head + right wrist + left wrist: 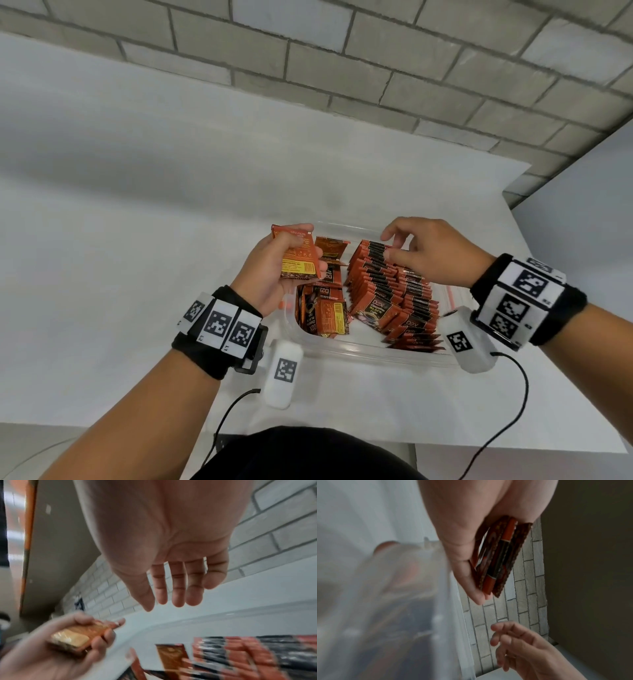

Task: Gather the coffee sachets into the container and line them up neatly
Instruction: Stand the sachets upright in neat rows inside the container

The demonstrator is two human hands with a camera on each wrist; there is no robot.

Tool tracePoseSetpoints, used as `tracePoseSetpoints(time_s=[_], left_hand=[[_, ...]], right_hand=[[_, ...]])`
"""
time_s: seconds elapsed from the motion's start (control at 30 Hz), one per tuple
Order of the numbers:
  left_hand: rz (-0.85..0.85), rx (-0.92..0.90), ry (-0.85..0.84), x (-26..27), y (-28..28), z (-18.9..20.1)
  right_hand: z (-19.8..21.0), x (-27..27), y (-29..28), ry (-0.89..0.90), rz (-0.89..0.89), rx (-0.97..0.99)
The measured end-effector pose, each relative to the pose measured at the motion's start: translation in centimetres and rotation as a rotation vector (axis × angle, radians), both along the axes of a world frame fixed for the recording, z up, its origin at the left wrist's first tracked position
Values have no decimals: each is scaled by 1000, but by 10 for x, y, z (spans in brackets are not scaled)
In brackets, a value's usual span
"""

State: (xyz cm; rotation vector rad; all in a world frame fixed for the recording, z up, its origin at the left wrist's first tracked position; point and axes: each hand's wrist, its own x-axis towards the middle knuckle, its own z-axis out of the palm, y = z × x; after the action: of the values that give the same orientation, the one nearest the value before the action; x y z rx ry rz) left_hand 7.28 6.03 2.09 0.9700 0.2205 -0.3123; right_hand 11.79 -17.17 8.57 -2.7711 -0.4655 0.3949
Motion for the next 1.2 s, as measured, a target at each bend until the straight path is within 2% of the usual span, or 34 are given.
tracePoseSetpoints(time_s=[0.13, 0.23, 0.4, 0.47, 0.53, 0.6, 0.67, 0.77, 0.83, 0.93, 1.0, 1.1, 1.2], left_hand=[[-128, 22, -57, -4, -3, 12], [-208, 73, -127, -8, -15, 20], [-285, 63, -116, -15, -35, 23], [-282, 55, -74, -16, -40, 23], [-264, 37, -31, -15, -44, 24], [-233, -1, -1, -14, -47, 25], [-199, -61, 17, -14, -49, 27], [-134, -126, 15, -13, -51, 30], [-112, -92, 10, -11, -51, 30], [-85, -40, 17, -10, -51, 30], [-80, -18, 0, -10, -52, 30], [-129, -5, -45, -12, -53, 28], [-180, -8, -49, -14, -51, 25]], right_hand=[[12, -21, 13, 43, -50, 294], [13, -33, 21, 70, -71, 443], [3, -47, 19, 130, -135, 661], [3, -49, 15, 92, -177, 726], [5, -51, 10, -43, -223, 783], [6, -55, 7, -215, -212, 807], [3, -61, 7, -289, -90, 721], [-6, -70, 7, -202, 60, 520], [-7, -71, 5, -164, 19, 552], [-3, -70, 5, -159, -188, 678], [-4, -70, 8, -22, -291, 730], [-6, -70, 10, 115, -324, 795], [0, -63, 12, 60, -321, 809]])
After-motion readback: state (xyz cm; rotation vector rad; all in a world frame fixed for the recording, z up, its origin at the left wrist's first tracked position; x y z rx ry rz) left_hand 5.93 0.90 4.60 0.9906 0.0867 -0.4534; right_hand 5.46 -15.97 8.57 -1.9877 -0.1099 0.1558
